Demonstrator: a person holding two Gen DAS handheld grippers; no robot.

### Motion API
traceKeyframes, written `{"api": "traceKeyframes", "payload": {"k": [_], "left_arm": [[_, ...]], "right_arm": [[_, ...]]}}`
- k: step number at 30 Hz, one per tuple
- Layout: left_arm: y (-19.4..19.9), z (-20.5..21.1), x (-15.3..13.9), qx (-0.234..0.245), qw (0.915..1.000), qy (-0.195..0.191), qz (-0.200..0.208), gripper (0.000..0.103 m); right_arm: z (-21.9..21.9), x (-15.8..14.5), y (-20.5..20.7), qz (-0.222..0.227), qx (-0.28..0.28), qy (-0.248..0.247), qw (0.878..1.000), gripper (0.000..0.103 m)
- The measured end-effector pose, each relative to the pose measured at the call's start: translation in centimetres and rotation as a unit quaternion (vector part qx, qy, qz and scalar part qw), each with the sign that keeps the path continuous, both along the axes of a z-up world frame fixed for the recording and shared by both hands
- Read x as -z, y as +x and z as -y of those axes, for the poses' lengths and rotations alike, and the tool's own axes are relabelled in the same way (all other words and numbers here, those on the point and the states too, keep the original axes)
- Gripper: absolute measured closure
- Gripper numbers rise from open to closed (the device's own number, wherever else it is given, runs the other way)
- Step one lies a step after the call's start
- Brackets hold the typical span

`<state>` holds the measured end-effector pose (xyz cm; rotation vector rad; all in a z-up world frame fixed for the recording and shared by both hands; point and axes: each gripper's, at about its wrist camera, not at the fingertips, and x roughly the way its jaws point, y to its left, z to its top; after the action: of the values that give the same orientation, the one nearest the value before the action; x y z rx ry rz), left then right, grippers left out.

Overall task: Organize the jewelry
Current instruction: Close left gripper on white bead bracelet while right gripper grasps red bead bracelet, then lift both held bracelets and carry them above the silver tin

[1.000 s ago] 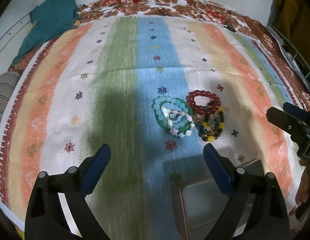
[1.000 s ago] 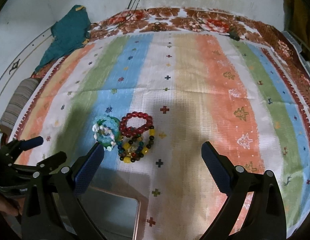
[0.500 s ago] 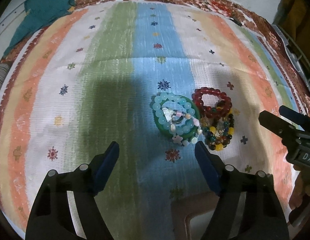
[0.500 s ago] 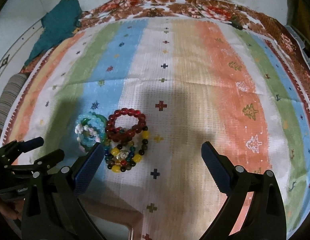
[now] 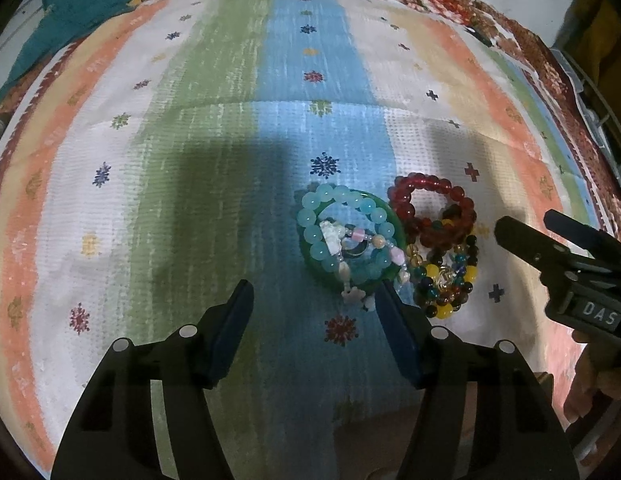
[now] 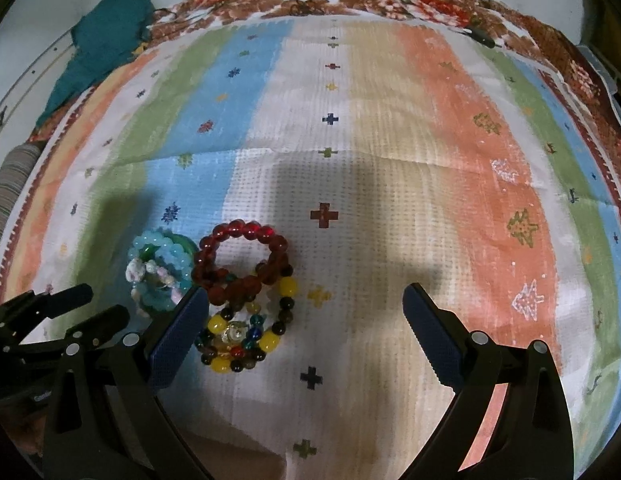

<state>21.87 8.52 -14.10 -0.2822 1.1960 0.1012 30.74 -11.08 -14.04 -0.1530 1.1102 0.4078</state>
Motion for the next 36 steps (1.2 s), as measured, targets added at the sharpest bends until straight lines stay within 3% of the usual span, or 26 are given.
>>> {"api": "traceKeyframes", "payload": {"k": [4, 6, 10, 12, 17, 22, 27, 30, 36], "left_arm": [[0.4, 0.3, 0.4, 0.005, 1.0000, -0.003, -0.004, 0.044], [0.7, 0.3, 0.7, 0.007, 0.9999, -0.005, -0.009, 0.047], [1.1, 0.3, 1.3, 0.007, 0.9998, -0.007, -0.016, 0.051], [1.2, 0.3, 1.5, 0.007, 0.9998, -0.010, -0.018, 0.054], [1.4, -0.3, 2.0, 0.004, 0.9996, -0.015, -0.023, 0.062], [1.5, -0.3, 2.2, 0.007, 0.9992, -0.029, -0.026, 0.078], [1.7, -0.1, 2.2, 0.011, 0.9990, -0.036, -0.026, 0.087], [1.6, -0.1, 2.1, 0.008, 0.9991, -0.033, -0.025, 0.096], [1.7, -0.1, 1.6, 0.011, 0.9994, -0.024, -0.020, 0.096]], "right_arm": [[-0.6, 0.1, 0.4, -0.002, -0.003, 0.001, 1.000, 0.005], [-0.9, 0.3, 0.6, -0.004, -0.005, 0.001, 1.000, 0.015], [-1.4, 0.9, 1.0, -0.012, -0.008, -0.003, 1.000, 0.016], [-1.6, 1.2, 1.2, -0.016, -0.010, -0.004, 1.000, 0.029], [-2.0, 2.1, 1.7, -0.029, -0.009, -0.005, 1.000, 0.039], [-2.1, 2.4, 2.0, -0.037, -0.011, 0.001, 0.999, 0.055], [-2.3, 2.8, 1.9, -0.042, -0.019, -0.006, 0.999, 0.082], [-2.3, 2.9, 1.7, -0.042, -0.022, -0.007, 0.999, 0.084], [-2.0, 2.3, 1.5, -0.032, -0.024, -0.007, 0.999, 0.089]]}}
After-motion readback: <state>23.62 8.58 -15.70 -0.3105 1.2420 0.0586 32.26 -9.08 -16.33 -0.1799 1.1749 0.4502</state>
